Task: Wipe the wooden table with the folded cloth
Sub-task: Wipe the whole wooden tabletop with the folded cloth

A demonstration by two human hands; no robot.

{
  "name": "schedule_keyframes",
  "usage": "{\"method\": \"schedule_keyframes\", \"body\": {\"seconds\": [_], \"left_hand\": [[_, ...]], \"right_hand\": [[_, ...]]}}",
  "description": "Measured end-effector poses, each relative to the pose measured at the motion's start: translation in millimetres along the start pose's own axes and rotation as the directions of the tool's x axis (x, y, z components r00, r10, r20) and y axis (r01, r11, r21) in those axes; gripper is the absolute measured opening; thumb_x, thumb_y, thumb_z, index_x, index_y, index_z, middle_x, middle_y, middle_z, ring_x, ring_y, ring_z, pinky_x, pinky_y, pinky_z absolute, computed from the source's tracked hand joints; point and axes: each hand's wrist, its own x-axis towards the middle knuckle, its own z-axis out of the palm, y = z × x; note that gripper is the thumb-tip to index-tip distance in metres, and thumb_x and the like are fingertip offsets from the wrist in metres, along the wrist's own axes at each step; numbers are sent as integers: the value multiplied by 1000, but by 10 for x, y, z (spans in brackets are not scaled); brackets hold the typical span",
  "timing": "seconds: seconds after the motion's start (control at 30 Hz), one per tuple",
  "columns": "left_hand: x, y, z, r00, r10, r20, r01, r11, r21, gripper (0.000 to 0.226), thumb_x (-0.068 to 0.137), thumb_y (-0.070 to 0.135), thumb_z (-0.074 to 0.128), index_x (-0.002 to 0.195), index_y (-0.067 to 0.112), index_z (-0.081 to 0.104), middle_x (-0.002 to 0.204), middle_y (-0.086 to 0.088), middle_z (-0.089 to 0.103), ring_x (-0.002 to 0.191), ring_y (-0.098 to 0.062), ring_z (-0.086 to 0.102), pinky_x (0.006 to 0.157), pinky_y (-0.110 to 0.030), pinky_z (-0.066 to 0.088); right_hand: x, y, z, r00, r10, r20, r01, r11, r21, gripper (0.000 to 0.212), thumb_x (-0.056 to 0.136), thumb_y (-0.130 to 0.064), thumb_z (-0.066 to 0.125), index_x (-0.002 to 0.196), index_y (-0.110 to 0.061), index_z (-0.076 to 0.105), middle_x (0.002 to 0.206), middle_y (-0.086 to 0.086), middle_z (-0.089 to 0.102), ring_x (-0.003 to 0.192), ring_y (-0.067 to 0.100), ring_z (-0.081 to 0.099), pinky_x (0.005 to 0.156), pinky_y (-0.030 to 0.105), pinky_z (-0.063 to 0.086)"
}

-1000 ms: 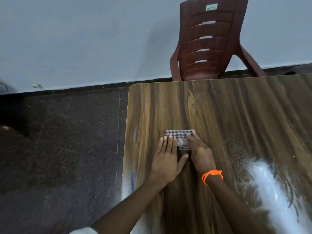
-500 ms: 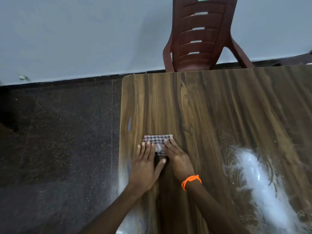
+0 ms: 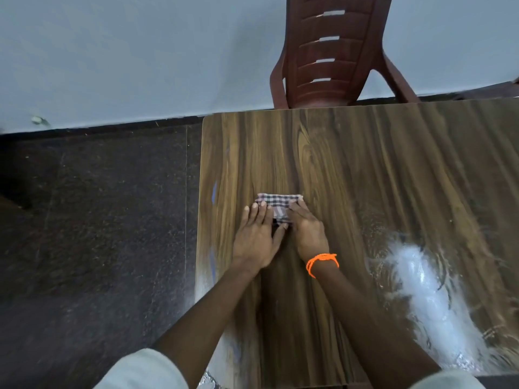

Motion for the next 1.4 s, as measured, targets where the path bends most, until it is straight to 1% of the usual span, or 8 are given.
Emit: {"method": "schedule_keyframes", "body": {"seconds": [0.2, 0.33, 0.53, 0.67, 0.77, 0.97, 1.13, 1.4], "left_hand": [[-626, -212, 156, 998, -57, -35, 58, 998, 25, 79, 105, 59, 16, 157, 1, 27, 164, -20, 27, 157, -28, 14, 128, -45, 7], [-1218, -41, 381, 995, -92, -35, 92, 996, -1, 79, 106, 61, 19, 158, 1, 26, 165, -21, 24, 157, -28, 12, 127, -48, 15], [-1210, 478, 511, 998, -63, 31, 65, 996, -64, 81, 105, 65, 15, 160, 6, 16, 167, -18, 14, 158, -26, 4, 127, -48, 15], [-780, 510, 380, 1000, 3, 3, -3, 1000, 5, 78, 106, 59, 21, 157, 1, 28, 163, -22, 27, 156, -29, 16, 128, -48, 9], [-585, 343, 258, 1000, -13, -5, 14, 995, 100, 79, 104, 58, 21, 156, 0, 29, 163, -21, 30, 155, -30, 19, 128, -46, 6], [-1039, -58, 231, 995, -101, -4, 101, 992, 74, 79, 105, 59, 22, 159, 1, 23, 165, -19, 25, 157, -28, 13, 128, -45, 6], [-1810, 48, 492, 989, -145, -35, 145, 989, 17, 79, 106, 59, 21, 157, -1, 27, 164, -22, 26, 156, -29, 16, 127, -47, 15], [-1788, 688, 674, 998, -56, 22, 57, 997, -52, 82, 105, 63, 16, 158, 0, 22, 165, -23, 21, 157, -28, 9, 128, -48, 13]], "right_hand": [[-418, -244, 198, 988, -145, 48, 144, 989, 16, 44, 81, 8, 61, 124, 1, 60, 136, 15, 54, 134, 36, 39, 107, 44, 40], [-926, -236, 195, 972, -224, 70, 223, 974, 28, 51, 76, 9, 66, 125, -1, 59, 139, 10, 52, 136, 29, 37, 107, 37, 38], [-1270, 189, -25, 995, -100, 8, 100, 994, 49, 51, 77, 12, 65, 124, -8, 61, 141, 1, 51, 138, 18, 36, 109, 31, 37], [-941, 286, -114, 998, -33, -51, 34, 999, 18, 42, 79, 7, 51, 117, -3, 65, 132, 8, 59, 133, 23, 43, 105, 36, 43], [-684, 119, -74, 1000, 4, -14, -4, 999, 33, 42, 76, 13, 59, 114, -2, 66, 128, 11, 61, 130, 29, 46, 100, 42, 47], [-841, -356, 193, 994, -100, 46, 98, 994, 41, 39, 77, 12, 60, 114, 1, 65, 130, 15, 59, 131, 36, 43, 102, 43, 44], [-1493, -435, 238, 972, -209, 106, 206, 978, 45, 52, 74, 14, 64, 124, 0, 60, 138, 12, 52, 136, 32, 37, 104, 42, 43], [-1926, 80, -98, 998, -56, 11, 55, 998, 40, 52, 75, 17, 64, 122, -4, 63, 137, 6, 54, 134, 22, 42, 106, 32, 40]]}}
